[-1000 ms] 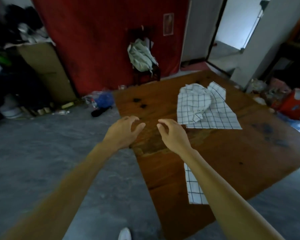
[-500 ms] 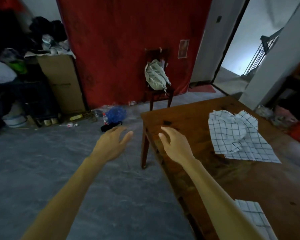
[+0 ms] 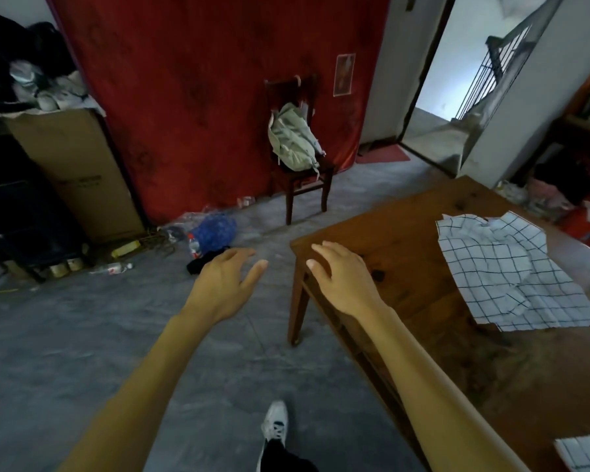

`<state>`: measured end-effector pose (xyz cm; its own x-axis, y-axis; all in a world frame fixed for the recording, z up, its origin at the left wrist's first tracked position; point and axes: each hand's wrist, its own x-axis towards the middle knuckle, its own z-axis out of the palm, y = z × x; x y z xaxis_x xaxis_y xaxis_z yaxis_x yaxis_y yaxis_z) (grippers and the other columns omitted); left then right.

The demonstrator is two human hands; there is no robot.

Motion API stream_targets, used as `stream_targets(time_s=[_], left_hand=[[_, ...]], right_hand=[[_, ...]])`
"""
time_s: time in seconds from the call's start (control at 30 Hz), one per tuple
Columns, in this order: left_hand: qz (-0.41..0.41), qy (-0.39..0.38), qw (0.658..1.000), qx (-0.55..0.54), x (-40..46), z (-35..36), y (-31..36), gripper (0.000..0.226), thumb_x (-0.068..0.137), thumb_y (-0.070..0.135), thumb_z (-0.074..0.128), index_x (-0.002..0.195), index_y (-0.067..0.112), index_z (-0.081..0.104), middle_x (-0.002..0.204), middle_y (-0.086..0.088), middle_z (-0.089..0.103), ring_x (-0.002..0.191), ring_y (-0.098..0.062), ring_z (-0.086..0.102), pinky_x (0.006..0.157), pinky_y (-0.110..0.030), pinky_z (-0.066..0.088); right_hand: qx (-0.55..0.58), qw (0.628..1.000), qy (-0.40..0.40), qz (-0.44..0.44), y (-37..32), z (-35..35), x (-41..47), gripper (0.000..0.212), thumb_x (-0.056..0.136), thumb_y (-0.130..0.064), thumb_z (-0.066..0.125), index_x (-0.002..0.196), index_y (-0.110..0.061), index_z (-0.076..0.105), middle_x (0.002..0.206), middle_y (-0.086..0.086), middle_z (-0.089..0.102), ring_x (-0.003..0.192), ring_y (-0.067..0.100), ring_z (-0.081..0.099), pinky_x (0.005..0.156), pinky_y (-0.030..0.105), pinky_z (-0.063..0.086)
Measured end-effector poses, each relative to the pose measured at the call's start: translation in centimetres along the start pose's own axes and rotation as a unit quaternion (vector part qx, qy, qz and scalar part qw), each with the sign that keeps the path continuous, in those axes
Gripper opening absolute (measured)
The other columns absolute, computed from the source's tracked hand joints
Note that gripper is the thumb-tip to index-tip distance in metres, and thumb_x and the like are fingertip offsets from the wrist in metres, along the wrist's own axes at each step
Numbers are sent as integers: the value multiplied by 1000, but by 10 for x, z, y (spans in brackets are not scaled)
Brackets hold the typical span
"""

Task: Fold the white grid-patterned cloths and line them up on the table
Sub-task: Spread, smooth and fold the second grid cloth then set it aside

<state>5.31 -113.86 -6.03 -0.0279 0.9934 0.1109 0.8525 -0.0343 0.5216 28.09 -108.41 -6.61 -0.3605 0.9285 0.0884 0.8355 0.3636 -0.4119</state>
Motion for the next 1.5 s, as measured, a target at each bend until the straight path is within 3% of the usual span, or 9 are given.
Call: stream_targets(time_s=[0.13, 0.3, 0.47, 0.6, 0.9, 1.17, 1.27, 1.43, 1.5], left_hand=[[20, -6, 1000, 10, 75, 3, -27, 76, 88, 70, 25, 132, 14, 53, 134, -8, 54, 121, -25, 50, 101, -38, 41], [40, -20, 999, 5, 174, -6, -42, 68, 92, 63, 27, 133, 14, 52, 135, -7, 54, 123, -24, 50, 100, -29, 35], [65, -53, 996, 28, 271, -6, -59, 67, 94, 62, 29, 136, 14, 48, 139, -9, 49, 127, -26, 46, 105, -37, 35], [73, -91, 993, 26, 344, 12, -78, 59, 94, 52, 37, 141, 17, 41, 146, -6, 42, 133, -23, 39, 109, -35, 29], [167, -163, 972, -24, 526, 46, -139, 60, 91, 56, 37, 139, 20, 44, 143, -5, 46, 130, -21, 43, 109, -37, 33], [298, -259, 916, -71, 660, 53, -123, 62, 91, 60, 38, 134, 17, 50, 136, -5, 53, 126, -21, 48, 103, -34, 37], [351, -298, 883, -89, 683, 69, -99, 52, 94, 46, 45, 134, 14, 51, 136, -6, 53, 126, -20, 47, 104, -29, 33], [413, -355, 833, -99, 713, 120, -52, 52, 93, 47, 44, 132, 14, 53, 132, -6, 56, 122, -20, 51, 99, -23, 34], [445, -360, 813, -102, 724, 142, -23, 49, 95, 46, 47, 130, 13, 55, 130, -6, 58, 119, -19, 53, 97, -22, 34]], right_hand=[[43, 997, 52, 27, 25, 16, 70, 48, 101, -45, 37, 143, -23, 44, 151, 0, 40, 142, 17, 31, 116, 36, 22], [100, 989, 91, 63, 45, 18, 161, 45, 101, -39, 42, 140, -19, 48, 147, 3, 46, 138, 17, 37, 115, 40, 29], [101, 988, 83, 84, 58, 16, 236, 46, 101, -41, 42, 142, -22, 45, 149, 0, 44, 139, 16, 36, 115, 37, 28], [94, 987, 91, 93, 72, 24, 290, 43, 101, -38, 44, 140, -20, 49, 144, 1, 49, 135, 16, 41, 113, 36, 31], [51, 969, 133, 202, 97, 63, 422, 41, 100, -38, 47, 133, -14, 57, 134, 7, 59, 125, 24, 53, 106, 47, 40], [34, 918, 222, 326, 82, 53, 494, 39, 98, -36, 50, 126, -12, 62, 126, 8, 64, 118, 23, 59, 99, 48, 47], [34, 885, 244, 394, 89, 47, 493, 37, 98, -35, 52, 130, -16, 59, 131, 4, 61, 121, 17, 55, 104, 39, 44], [36, 837, 269, 476, 124, 39, 490, 35, 99, -38, 48, 131, -26, 55, 132, -7, 58, 119, 1, 51, 100, 21, 41], [43, 813, 296, 500, 144, 30, 488, 34, 99, -39, 48, 131, -28, 55, 132, -10, 57, 118, -4, 48, 101, 21, 41]])
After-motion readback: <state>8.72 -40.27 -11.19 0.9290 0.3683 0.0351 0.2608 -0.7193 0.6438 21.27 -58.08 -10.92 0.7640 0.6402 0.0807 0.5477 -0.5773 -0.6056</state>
